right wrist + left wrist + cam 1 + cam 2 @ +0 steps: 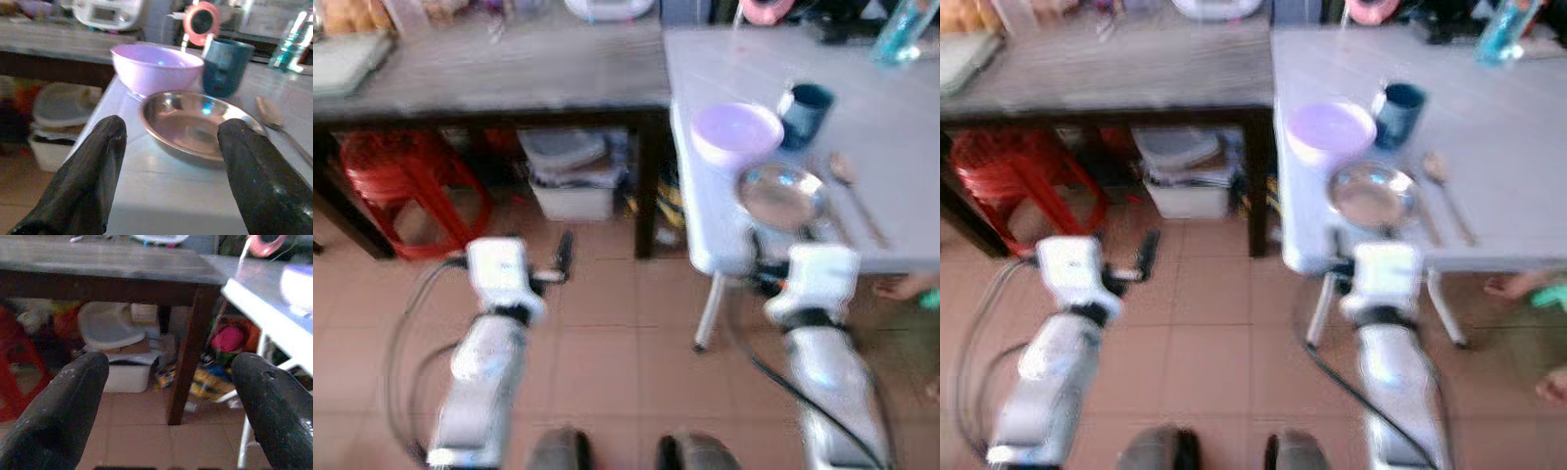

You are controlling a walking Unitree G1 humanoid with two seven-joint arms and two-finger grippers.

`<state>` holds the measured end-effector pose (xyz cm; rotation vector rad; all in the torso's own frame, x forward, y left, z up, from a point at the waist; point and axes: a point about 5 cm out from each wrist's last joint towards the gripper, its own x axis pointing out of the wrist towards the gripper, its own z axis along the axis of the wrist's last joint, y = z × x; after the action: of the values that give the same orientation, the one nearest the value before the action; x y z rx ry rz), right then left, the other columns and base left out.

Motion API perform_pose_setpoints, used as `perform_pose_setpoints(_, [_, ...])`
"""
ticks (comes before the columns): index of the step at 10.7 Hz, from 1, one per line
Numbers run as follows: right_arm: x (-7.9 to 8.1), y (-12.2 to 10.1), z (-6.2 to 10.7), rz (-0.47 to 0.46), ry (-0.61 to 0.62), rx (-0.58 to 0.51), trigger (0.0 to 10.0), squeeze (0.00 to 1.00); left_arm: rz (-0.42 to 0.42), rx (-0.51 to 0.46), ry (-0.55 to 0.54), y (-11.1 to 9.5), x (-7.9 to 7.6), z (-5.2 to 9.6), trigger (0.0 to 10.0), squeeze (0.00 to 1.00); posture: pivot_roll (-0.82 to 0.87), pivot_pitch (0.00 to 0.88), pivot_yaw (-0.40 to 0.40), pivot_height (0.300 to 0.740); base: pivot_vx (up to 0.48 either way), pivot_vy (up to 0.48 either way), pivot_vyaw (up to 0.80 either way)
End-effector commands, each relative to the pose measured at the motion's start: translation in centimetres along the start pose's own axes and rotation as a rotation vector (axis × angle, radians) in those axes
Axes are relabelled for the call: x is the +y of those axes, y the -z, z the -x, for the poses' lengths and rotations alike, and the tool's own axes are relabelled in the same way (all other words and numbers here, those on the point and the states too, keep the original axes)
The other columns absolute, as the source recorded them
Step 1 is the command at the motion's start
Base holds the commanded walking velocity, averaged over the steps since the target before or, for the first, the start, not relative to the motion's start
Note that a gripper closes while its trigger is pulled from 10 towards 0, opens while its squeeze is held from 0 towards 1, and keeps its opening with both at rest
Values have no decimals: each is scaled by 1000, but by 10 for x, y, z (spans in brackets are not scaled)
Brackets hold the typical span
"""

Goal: Setting the table

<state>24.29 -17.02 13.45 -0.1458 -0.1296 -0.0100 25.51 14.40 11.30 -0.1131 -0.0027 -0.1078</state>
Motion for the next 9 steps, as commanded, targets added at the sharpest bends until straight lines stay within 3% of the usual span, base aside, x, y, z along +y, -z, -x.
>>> perform_pose_setpoints(1, [-5, -2, 1, 7, 15, -4, 10000, 0, -1, 2, 6, -1, -1, -1, 10000, 0, -52, 143, 61, 740, 0, -341, 0])
perform_pose_setpoints(3, [-5, -1, 3, 5, 11, 1, 10000, 0, -4, 6, 7, -1, -3, -1, 10000, 0, -55, 152, 63, 740, 0, -399, 0])
perform_pose_setpoints(4, [-4, -2, 3, 1, 9, -2, 10000, 706, -6, 9, 9, 0, -3, 0, 10000, 0, -55, 153, 63, 740, 0, -398, 0])
perform_pose_setpoints(5, [-3, -3, 4, -9, 4, -7, 10000, 1000, -8, 10, 9, 0, -2, 0, 10000, 0, -57, 156, 67, 740, 0, -375, 0])
perform_pose_setpoints(6, [-3, -2, 4, -3, 11, -5, 10000, 1000, -8, 11, 9, 0, -2, 0, 10000, 0, -57, 156, 66, 740, 0, -304, 0])
perform_pose_setpoints(7, [-3, -1, 5, 7, 11, 3, 10000, 0, -30, 7, -13, 0, -3, -2, 10000, 0, -57, 157, 66, 740, 0, 0, 0])
perform_pose_setpoints(9, [-2, -1, 5, 5, 8, 2, 10000, 0, -9, 8, 22, 0, -7, -1, 10000, 0, -56, 159, 67, 740, 0, 0, 0])
